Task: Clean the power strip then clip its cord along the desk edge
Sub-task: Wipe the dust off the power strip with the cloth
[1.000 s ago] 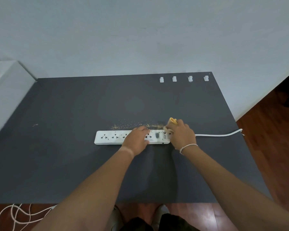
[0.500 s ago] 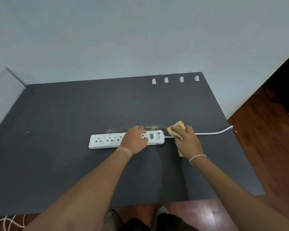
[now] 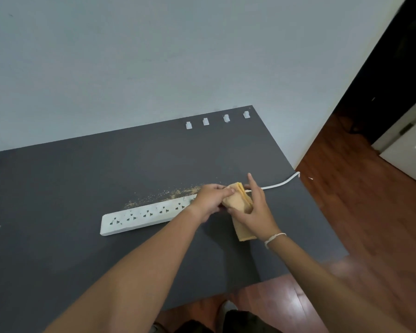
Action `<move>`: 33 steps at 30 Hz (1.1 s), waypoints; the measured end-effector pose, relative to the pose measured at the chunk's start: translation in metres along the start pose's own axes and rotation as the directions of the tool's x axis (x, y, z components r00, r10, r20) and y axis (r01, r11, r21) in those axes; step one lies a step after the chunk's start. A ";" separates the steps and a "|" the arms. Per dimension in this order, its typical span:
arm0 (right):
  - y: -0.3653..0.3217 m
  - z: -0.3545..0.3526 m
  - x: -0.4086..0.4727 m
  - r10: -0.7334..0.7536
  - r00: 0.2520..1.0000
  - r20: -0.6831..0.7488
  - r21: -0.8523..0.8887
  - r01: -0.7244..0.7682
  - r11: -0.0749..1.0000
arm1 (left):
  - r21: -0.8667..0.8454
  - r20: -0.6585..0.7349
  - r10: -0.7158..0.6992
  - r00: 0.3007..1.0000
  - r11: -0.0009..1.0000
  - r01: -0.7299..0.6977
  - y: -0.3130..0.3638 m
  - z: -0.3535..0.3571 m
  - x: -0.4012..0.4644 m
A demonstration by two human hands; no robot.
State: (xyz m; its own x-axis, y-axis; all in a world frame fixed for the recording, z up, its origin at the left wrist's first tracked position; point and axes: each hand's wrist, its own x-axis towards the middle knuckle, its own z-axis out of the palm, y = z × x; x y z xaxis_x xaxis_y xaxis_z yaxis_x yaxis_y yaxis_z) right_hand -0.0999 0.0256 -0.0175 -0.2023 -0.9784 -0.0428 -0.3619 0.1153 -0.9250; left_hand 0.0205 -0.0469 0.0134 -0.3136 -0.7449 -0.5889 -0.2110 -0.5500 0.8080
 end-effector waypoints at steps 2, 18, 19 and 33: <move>0.003 -0.010 -0.004 0.108 0.994 0.005 0.130 -0.108 0.986 | -0.012 -0.007 0.000 1.000 1.000 0.000 0.000 0.010 0.005; 0.048 -0.070 -0.030 0.383 0.910 -0.159 0.084 -0.375 0.923 | 0.166 0.051 0.061 0.997 0.984 -0.068 -0.021 0.083 0.027; 0.052 -0.071 -0.031 0.384 0.906 -0.177 0.040 -0.383 0.923 | 0.187 0.056 0.063 0.996 0.980 -0.072 -0.023 0.085 0.028; 0.079 -0.077 -0.052 -0.122 0.975 -0.184 -0.690 -0.041 0.722 | 0.606 0.090 0.301 0.950 0.740 -0.291 -0.042 0.094 0.046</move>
State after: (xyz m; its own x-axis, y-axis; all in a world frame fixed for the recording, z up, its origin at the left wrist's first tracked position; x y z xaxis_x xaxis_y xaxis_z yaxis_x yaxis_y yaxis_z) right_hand -0.1884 0.0985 -0.0592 -0.3212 -0.9366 0.1403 -0.8814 0.2415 -0.4059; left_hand -0.0721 -0.0226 -0.0460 -0.4441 -0.8388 -0.3148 -0.6260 0.0391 0.7788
